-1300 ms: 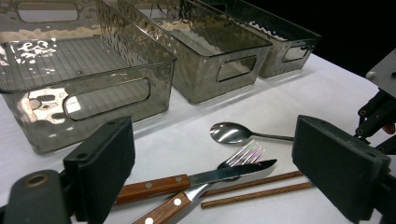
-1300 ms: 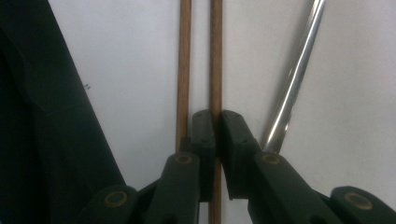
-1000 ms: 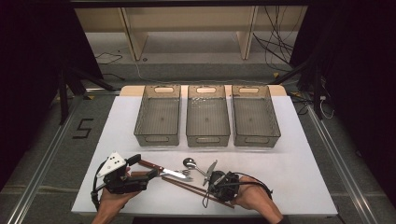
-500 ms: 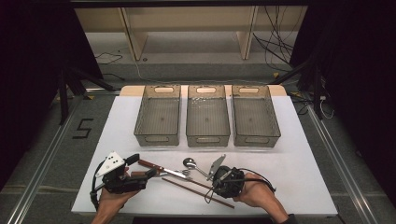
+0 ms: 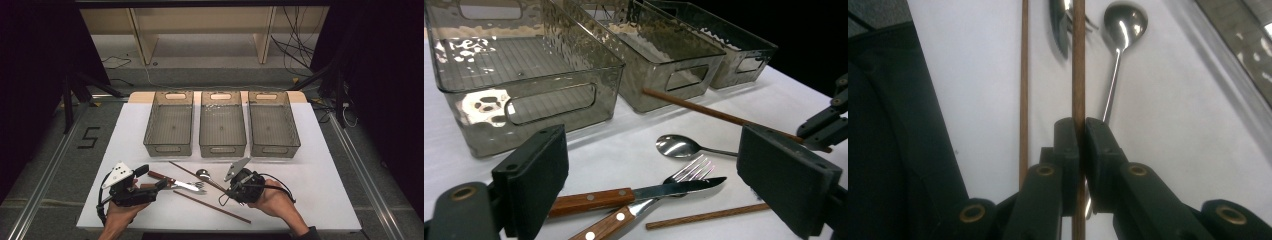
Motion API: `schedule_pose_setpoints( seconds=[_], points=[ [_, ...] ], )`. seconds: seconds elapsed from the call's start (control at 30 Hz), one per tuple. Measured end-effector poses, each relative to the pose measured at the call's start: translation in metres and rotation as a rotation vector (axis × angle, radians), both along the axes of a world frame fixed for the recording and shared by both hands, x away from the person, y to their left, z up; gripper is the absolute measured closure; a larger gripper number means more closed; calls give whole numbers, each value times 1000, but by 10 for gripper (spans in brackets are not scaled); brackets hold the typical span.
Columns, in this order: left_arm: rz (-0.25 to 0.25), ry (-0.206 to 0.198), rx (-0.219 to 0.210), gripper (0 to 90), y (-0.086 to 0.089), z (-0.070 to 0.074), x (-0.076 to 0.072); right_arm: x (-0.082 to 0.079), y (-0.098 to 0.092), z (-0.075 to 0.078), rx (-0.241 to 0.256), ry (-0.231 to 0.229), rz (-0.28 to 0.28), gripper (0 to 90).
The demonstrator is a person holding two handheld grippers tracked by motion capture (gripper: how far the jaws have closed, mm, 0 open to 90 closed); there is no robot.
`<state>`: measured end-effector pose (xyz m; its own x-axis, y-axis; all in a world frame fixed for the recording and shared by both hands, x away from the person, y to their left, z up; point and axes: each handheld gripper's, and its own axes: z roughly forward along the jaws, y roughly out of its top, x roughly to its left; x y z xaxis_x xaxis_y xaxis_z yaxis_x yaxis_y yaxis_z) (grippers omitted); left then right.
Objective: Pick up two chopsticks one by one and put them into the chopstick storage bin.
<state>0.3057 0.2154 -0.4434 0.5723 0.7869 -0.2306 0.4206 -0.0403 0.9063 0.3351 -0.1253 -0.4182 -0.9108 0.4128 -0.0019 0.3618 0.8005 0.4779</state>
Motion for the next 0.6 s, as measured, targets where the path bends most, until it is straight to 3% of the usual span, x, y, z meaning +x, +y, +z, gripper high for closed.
schedule_pose_setpoints(
  seconds=[0.3,0.6],
  points=[
    [-3,22,-11,128,-1,0,1,10,6,7,75,-52,-64,851],
    [-3,23,-15,128,-3,-1,2,18,16,13,102,-73,-85,851]
  ],
)
